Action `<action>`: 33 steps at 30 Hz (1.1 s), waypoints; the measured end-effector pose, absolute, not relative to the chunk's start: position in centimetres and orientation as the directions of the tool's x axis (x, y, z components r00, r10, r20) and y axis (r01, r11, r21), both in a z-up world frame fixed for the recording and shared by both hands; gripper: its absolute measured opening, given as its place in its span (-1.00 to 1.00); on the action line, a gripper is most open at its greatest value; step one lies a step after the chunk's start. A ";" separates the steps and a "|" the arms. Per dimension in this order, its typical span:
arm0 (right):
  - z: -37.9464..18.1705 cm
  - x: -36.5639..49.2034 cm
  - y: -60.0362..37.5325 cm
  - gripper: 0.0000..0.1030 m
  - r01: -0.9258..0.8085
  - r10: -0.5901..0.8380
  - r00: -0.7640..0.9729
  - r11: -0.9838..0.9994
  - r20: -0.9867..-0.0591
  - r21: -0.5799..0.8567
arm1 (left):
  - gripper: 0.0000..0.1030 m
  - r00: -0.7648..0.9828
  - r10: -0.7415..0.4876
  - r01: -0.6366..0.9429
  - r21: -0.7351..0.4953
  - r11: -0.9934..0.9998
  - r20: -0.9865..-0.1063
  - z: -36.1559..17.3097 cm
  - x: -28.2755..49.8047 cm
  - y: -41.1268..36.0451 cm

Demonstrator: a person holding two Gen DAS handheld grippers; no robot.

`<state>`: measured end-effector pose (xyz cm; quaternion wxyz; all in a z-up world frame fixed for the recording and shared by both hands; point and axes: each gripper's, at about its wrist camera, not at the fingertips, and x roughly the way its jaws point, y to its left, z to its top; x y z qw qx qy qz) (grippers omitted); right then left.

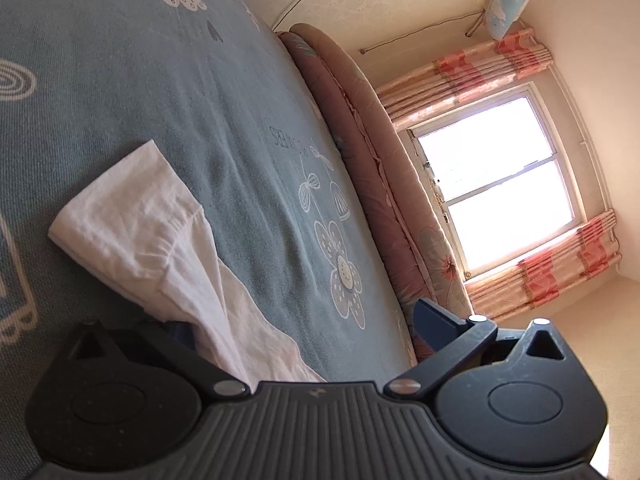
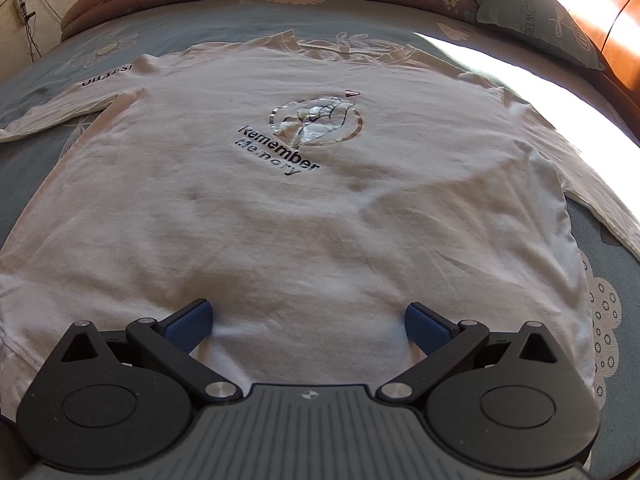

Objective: Fold clothes
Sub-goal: 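Roll the left gripper and close it on the sleeve cuff, then lift the held sleeve cuff with the left gripper above the shirt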

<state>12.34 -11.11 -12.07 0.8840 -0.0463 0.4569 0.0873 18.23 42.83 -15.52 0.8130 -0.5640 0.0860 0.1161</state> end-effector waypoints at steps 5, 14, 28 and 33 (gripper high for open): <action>-12.1 12.2 -11.1 1.00 -0.199 0.115 0.575 0.980 -0.810 -0.002 | 0.99 0.944 0.160 -0.322 -0.914 0.246 -0.289 -15.8 18.1 42.5; -12.1 12.1 -11.2 1.00 -0.217 0.130 0.587 0.976 -0.799 -0.001 | 0.99 0.971 0.122 -0.234 -0.920 0.315 -0.206 -15.0 18.8 41.9; -11.0 12.4 -10.4 1.00 -0.323 0.180 0.554 0.946 -0.813 -0.011 | 0.99 0.986 -0.032 -0.140 -0.910 0.389 -0.166 -10.6 20.7 39.0; -8.8 12.3 -9.5 1.00 -0.380 0.220 0.553 0.925 -0.804 -0.009 | 0.99 0.986 -0.069 -0.111 -0.900 0.422 -0.154 -8.5 21.5 37.7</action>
